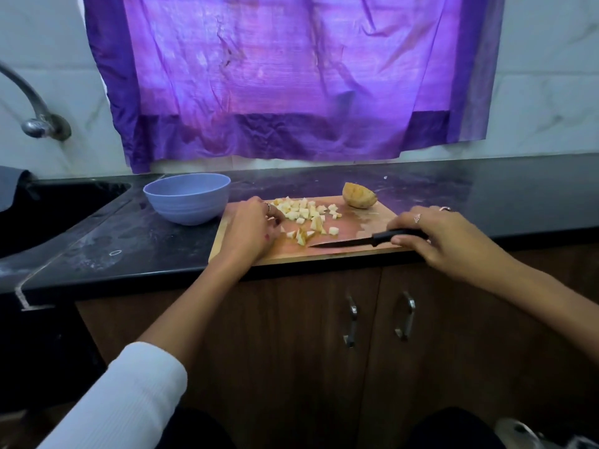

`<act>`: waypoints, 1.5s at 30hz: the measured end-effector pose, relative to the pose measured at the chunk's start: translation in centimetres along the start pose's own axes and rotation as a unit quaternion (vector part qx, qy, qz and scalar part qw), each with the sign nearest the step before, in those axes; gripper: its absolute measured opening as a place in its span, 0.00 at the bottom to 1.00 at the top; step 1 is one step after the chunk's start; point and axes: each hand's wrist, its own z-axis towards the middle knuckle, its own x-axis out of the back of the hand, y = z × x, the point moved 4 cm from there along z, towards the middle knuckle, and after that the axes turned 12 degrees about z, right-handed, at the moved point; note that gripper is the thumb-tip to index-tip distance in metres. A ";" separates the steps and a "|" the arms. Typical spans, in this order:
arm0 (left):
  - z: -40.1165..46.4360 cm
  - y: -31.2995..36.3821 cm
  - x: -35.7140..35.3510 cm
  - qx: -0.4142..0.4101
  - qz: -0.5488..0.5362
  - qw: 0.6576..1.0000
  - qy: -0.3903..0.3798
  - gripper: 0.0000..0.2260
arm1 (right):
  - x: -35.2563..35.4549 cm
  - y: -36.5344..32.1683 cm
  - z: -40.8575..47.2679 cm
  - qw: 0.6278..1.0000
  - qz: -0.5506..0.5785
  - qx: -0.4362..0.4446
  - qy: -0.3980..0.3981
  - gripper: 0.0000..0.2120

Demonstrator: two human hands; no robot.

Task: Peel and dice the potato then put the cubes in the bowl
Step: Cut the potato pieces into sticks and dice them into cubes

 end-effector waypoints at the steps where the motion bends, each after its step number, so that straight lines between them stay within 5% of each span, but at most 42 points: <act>1: 0.0 -0.1 0.0 -0.001 -0.007 1.000 0.012 0.13 | -0.5 0.3 0.1 1.000 -0.003 0.005 -0.008 0.10; 15: 0.7 -2.9 -1.3 0.072 -0.100 0.991 0.046 0.12 | -6.4 1.2 12.2 0.997 0.071 -0.018 -0.011 0.08; 19: 0.9 -3.2 -1.5 0.070 -0.104 0.991 0.043 0.11 | -3.9 1.6 10.7 0.994 0.105 -0.019 0.010 0.10; 26: 1.2 -3.3 -1.9 0.068 -0.088 0.993 0.050 0.12 | -2.2 2.9 5.1 0.995 0.078 -0.007 -0.063 0.11; 45: 1.2 -3.1 -2.2 0.067 -0.056 0.996 0.033 0.12 | -2.5 5.0 8.9 0.993 0.052 -0.090 0.058 0.08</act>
